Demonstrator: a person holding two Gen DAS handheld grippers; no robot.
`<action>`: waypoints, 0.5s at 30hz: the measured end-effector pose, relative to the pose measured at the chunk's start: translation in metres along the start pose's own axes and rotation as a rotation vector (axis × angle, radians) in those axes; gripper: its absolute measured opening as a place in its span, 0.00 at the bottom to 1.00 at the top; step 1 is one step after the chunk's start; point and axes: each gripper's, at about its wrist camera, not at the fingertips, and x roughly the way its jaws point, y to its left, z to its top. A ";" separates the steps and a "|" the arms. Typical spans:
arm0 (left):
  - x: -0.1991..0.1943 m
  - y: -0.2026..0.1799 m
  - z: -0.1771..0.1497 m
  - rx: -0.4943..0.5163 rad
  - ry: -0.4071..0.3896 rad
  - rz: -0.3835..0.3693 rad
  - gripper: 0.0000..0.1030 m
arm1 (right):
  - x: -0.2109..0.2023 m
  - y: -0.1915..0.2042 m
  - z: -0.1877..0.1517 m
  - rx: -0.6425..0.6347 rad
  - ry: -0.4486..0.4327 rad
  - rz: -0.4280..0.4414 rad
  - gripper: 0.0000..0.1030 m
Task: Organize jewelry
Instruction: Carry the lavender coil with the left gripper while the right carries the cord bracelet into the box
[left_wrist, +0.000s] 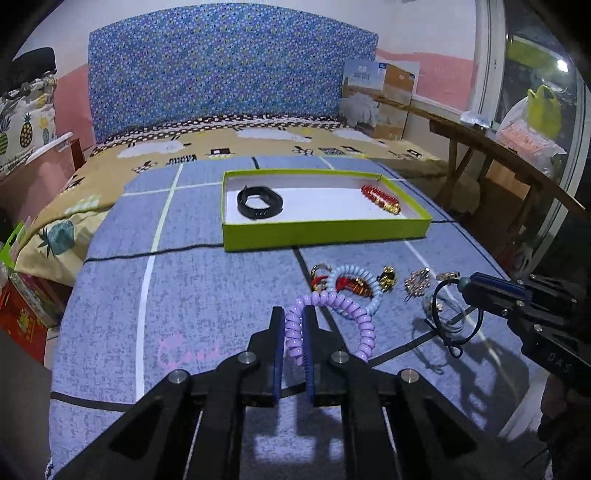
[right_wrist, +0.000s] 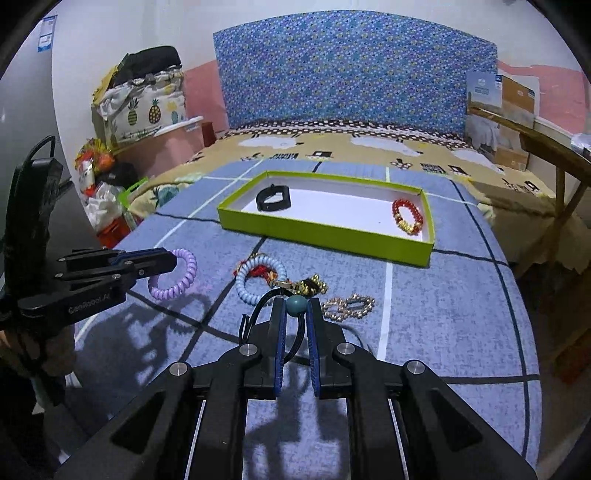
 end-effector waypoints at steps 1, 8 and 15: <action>-0.001 -0.001 0.001 0.003 -0.004 -0.001 0.09 | -0.001 -0.001 0.001 0.002 -0.002 0.000 0.11; -0.001 -0.004 0.012 0.016 -0.024 -0.005 0.09 | -0.002 -0.006 0.011 0.015 -0.023 0.001 0.11; 0.009 -0.005 0.031 0.026 -0.036 -0.004 0.09 | 0.008 -0.019 0.027 0.027 -0.035 0.000 0.11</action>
